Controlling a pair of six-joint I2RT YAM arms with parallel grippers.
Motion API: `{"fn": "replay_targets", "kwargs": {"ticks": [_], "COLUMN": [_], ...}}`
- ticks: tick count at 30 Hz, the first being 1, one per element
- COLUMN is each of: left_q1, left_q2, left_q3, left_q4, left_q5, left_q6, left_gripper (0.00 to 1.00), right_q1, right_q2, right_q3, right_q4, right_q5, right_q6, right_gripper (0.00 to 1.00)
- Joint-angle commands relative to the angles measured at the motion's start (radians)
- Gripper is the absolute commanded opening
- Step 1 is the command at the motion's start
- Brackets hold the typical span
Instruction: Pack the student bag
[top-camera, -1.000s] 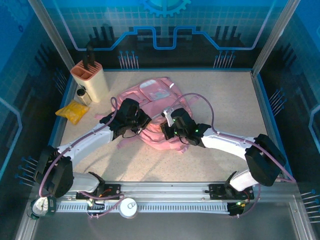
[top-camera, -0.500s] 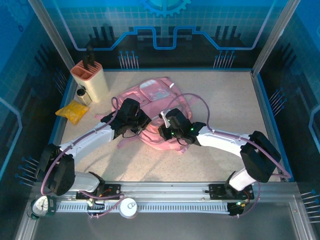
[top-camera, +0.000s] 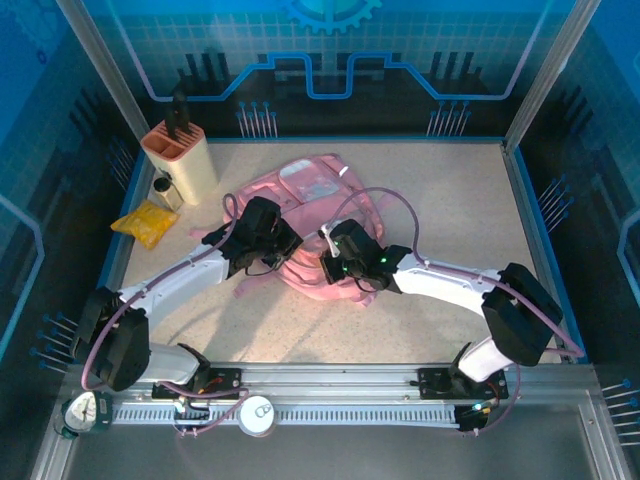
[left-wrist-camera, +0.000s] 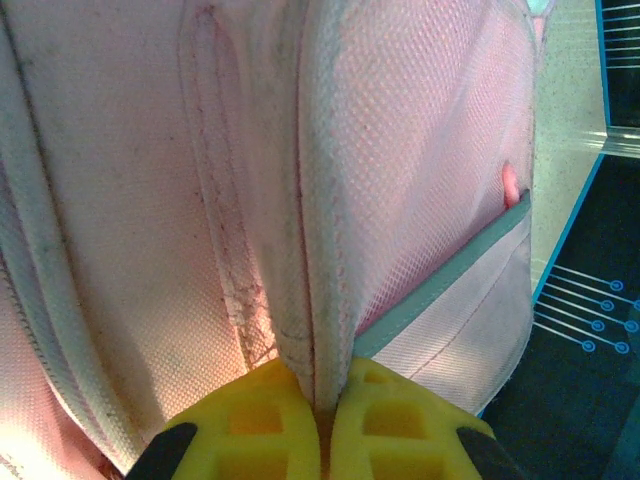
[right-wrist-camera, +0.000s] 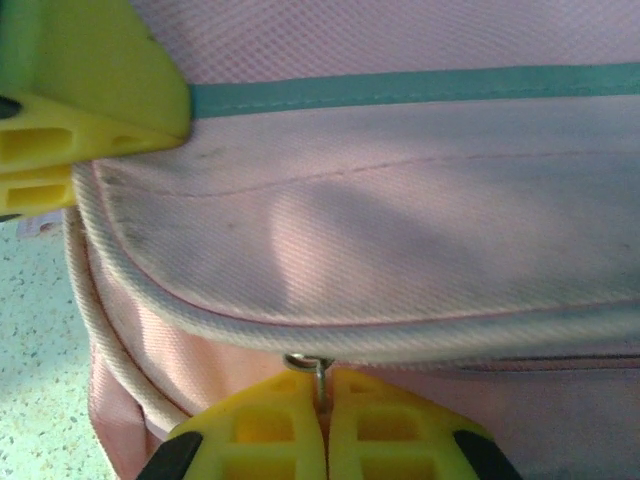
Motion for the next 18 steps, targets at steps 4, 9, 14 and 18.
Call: {"fn": "replay_targets", "kwargs": {"ticks": [4, 9, 14, 18], "left_q1": [0.027, 0.047, 0.059, 0.059], "left_q2": [-0.048, -0.051, -0.021, 0.065], "left_q3": [0.039, 0.032, 0.053, 0.113], "left_q4": [-0.004, -0.019, 0.003, 0.022], "left_q5": [-0.078, -0.073, -0.021, 0.059], "left_q6": [0.052, 0.074, 0.131, 0.188], "left_gripper": [0.00, 0.00, 0.00, 0.00], "right_q1": [-0.107, -0.209, -0.211, -0.165], "right_q2": [-0.076, -0.104, -0.142, -0.159], "right_q3": [-0.105, -0.134, -0.147, -0.176], "right_q4": [-0.053, -0.045, -0.099, -0.162], "right_q5": [0.033, -0.003, 0.028, 0.029], "right_q6": [0.057, 0.067, 0.044, 0.051], "right_gripper": [0.00, 0.00, 0.00, 0.00]}}
